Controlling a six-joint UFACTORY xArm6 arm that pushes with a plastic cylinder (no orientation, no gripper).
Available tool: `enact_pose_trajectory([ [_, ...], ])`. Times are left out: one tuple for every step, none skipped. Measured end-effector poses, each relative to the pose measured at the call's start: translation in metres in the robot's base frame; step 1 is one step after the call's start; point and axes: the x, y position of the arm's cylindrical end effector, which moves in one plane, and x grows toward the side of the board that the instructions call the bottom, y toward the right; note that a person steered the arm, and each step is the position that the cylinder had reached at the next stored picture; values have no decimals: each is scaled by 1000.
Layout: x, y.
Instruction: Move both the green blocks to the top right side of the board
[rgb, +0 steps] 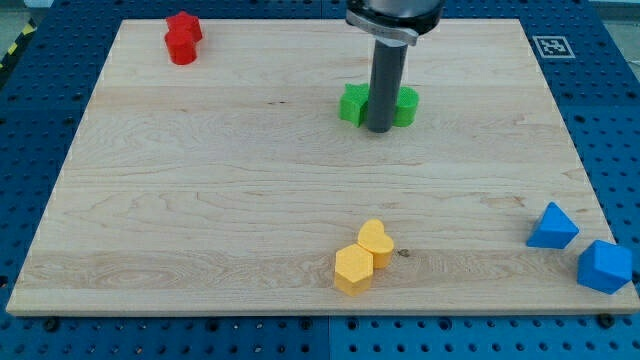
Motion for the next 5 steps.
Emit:
enact_pose_trajectory([
  [13,-25],
  [-10,-36],
  [-37,-32],
  [-55,-5],
  [-70,36],
])
